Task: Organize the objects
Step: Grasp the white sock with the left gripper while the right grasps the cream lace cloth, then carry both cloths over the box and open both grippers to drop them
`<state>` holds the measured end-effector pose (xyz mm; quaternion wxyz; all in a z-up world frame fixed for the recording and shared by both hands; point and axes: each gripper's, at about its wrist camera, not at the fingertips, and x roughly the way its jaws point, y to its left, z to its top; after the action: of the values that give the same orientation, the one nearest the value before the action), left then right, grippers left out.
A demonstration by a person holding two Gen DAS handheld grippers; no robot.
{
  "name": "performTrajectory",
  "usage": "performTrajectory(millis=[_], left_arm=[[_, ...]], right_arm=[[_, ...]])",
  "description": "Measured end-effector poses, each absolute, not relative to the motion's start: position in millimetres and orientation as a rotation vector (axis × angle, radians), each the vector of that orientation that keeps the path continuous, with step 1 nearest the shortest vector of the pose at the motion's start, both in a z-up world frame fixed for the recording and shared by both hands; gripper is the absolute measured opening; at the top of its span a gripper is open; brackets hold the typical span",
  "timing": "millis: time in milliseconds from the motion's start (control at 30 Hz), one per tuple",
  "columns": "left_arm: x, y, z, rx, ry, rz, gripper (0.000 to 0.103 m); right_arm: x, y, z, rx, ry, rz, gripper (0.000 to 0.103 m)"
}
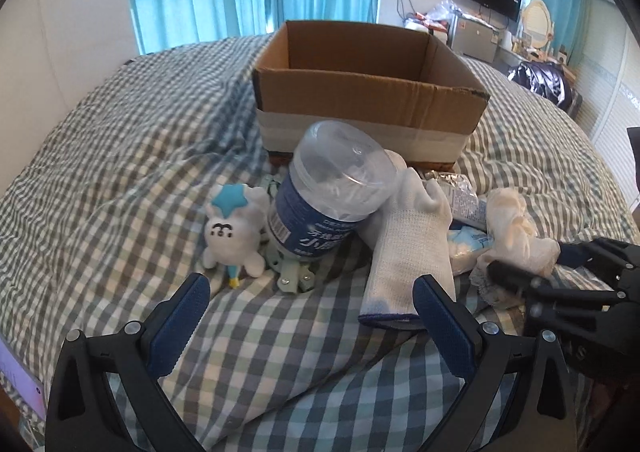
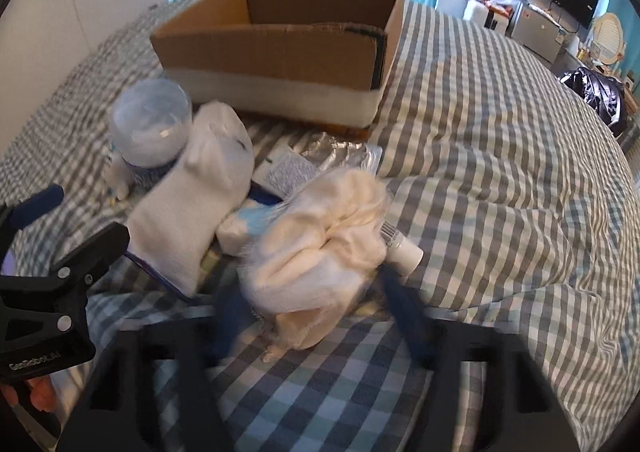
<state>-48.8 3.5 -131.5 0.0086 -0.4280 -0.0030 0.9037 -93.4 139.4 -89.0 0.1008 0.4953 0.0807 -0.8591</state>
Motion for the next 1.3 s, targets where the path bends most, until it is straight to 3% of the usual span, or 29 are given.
performTrajectory(millis=[33,267,333,400,500,600,767,1300], left_arm=[[-51,5,-132,-1.338,-0.013,2.815,0.103],[-66,38,-134,-1.334,-0.006,2.726,0.103],[-69,52,-140,-1.336,0.045,2.705,0.09],[-71,59,-145,-1.352,0.073,2.672,0.057],[-69,62,-147,-1.35,0.06,2.635,0.037],[-67,56,-142,-1.353,0.047,2.635,0.029],[-55,51,-127,-1.339,0.028,2.643,0.024],[-15,26,-22,-1.039,-0.038,2.74,0.024]], right_arm=[[-92,140,-85,1.452,0.234,-2.553,0.027],[-94,164,-59,1.323,0.131,-2.651,0.025],[-94,168,-59,1.323,0.112,-2.659,0.025],[-95,172,-60,1.331,0.098,-2.65,0.025],[-98,173,-57,1.328,0.087,-2.636,0.025],[-98,173,-55,1.311,0.099,-2.631,0.025],[-81,171,-42,1.258,0.103,-2.655,0.024],[-27,168,58,0.962,0.075,-2.681,0.024]])
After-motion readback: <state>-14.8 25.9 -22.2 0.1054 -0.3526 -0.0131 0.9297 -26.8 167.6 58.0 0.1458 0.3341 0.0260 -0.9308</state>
